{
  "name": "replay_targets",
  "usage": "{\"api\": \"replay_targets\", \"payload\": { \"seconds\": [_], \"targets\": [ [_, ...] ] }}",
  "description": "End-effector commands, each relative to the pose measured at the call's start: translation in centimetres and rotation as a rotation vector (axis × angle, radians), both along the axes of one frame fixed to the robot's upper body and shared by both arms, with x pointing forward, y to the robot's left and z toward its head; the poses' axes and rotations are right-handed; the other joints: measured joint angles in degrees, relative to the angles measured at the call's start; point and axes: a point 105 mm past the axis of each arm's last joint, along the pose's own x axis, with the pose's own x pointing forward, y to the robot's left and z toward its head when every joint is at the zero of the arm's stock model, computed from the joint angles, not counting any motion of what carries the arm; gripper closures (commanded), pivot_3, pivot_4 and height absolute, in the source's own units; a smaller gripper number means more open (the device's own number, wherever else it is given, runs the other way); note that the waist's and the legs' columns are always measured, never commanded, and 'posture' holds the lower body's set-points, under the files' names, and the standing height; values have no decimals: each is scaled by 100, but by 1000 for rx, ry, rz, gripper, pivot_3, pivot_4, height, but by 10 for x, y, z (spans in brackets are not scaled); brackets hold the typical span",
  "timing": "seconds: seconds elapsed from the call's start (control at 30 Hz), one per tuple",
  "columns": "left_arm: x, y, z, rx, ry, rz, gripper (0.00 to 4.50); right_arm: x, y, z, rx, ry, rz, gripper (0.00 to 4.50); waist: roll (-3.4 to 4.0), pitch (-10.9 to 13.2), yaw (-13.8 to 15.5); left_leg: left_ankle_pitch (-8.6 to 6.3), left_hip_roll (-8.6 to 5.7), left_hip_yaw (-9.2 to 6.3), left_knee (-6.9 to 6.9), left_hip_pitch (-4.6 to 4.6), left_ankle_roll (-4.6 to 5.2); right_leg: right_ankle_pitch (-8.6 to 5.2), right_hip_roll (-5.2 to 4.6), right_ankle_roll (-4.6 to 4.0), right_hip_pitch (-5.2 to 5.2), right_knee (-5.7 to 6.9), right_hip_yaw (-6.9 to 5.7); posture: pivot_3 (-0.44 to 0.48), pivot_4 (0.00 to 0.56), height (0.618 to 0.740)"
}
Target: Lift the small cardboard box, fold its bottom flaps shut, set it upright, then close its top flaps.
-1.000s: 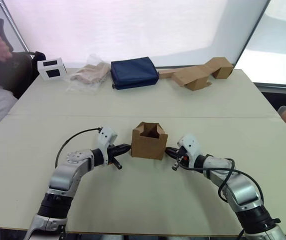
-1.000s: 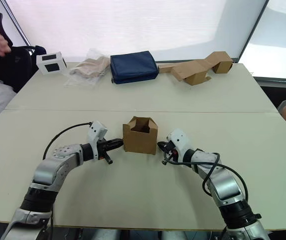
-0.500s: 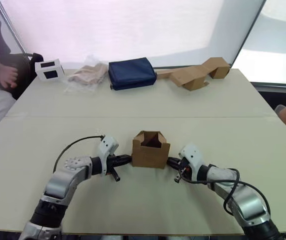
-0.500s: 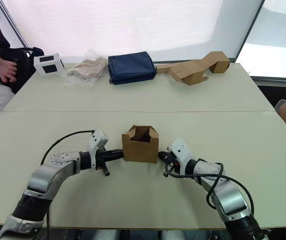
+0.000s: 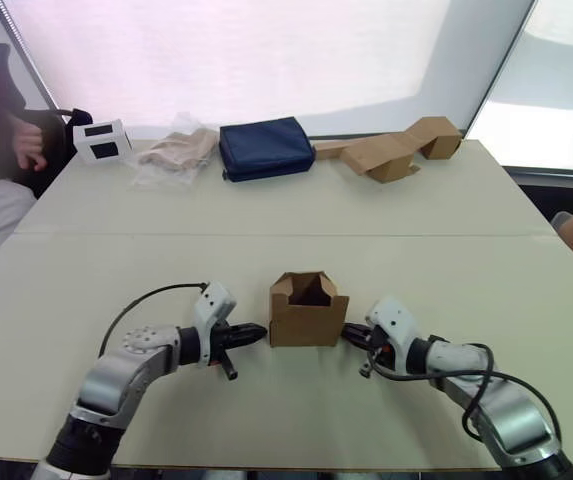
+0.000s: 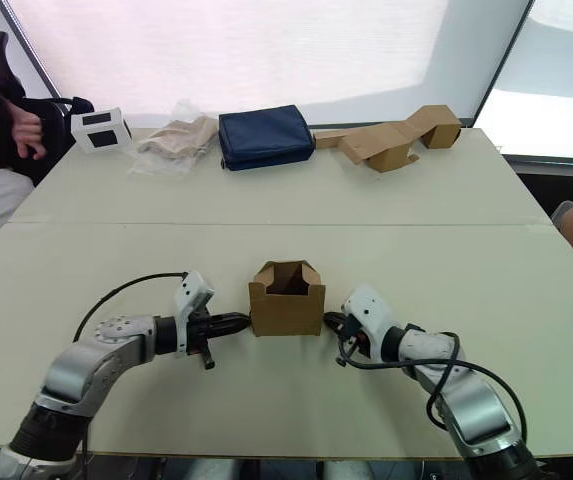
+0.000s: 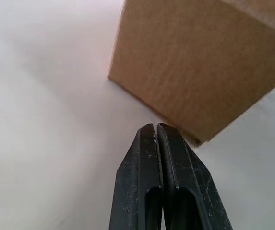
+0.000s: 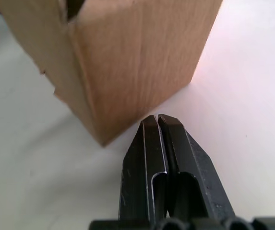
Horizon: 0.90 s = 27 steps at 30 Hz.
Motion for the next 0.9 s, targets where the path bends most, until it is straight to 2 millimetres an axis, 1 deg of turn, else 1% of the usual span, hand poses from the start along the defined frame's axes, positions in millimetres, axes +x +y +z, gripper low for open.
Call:
{"api": "replay_targets", "payload": {
  "seconds": [0.03,0.07,0.17,0.27,0.33,0.37,0.53,0.7,0.83,0.9],
  "targets": [
    [6,12,32,-50,-63,-9,4432,4,-11,39,30,-108,31,4500,0,0,-6,0,0,0,0,1,0,0,1,0,1,0,0,0,150,740],
    [7,12,43,-57,-82,-36,4432,6,-14,50,30,-123,54,4500,0,1,-4,0,1,0,-1,1,0,0,1,0,1,0,0,0,150,740],
    [7,8,62,-67,-107,-115,4432,9,-16,69,43,-145,101,4500,-1,1,-3,0,1,-1,-1,3,0,0,3,0,4,0,-2,0,150,740],
    [3,-1,70,-70,-115,-194,4432,14,-11,84,91,-155,132,4500,0,0,-12,-2,1,-1,-6,11,3,0,4,0,15,-10,-2,0,150,740],
    [8,-9,74,-55,-157,-210,4432,17,-1,95,138,-161,170,4500,0,0,-14,-4,4,-1,-7,10,6,0,6,0,15,-16,-2,0,150,740],
    [9,-11,74,-51,-166,-209,4432,17,2,96,144,-158,184,4500,0,0,-9,-3,3,-1,-7,9,6,0,5,0,15,-16,-2,0,150,740],
    [8,-24,69,-57,-170,-239,4432,15,16,90,148,-126,238,4500,-1,0,2,-3,3,-2,-6,9,6,0,4,0,18,-18,-3,0,150,740],
    [13,-32,69,-78,-178,-234,4432,19,32,84,133,-121,269,4500,0,0,-13,-3,2,-1,-5,10,6,0,3,0,18,-17,-3,0,150,740],
    [17,-37,64,-58,-185,-232,4432,28,36,81,116,-140,249,4500,0,0,-8,-3,3,-2,-5,10,6,0,5,0,17,-16,-3,0,150,740],
    [17,-38,64,-57,-188,-234,4432,28,36,77,95,-134,259,4500,0,0,-5,-3,1,-1,-5,10,6,0,3,0,17,-17,-3,0,150,740]
  ]
}}
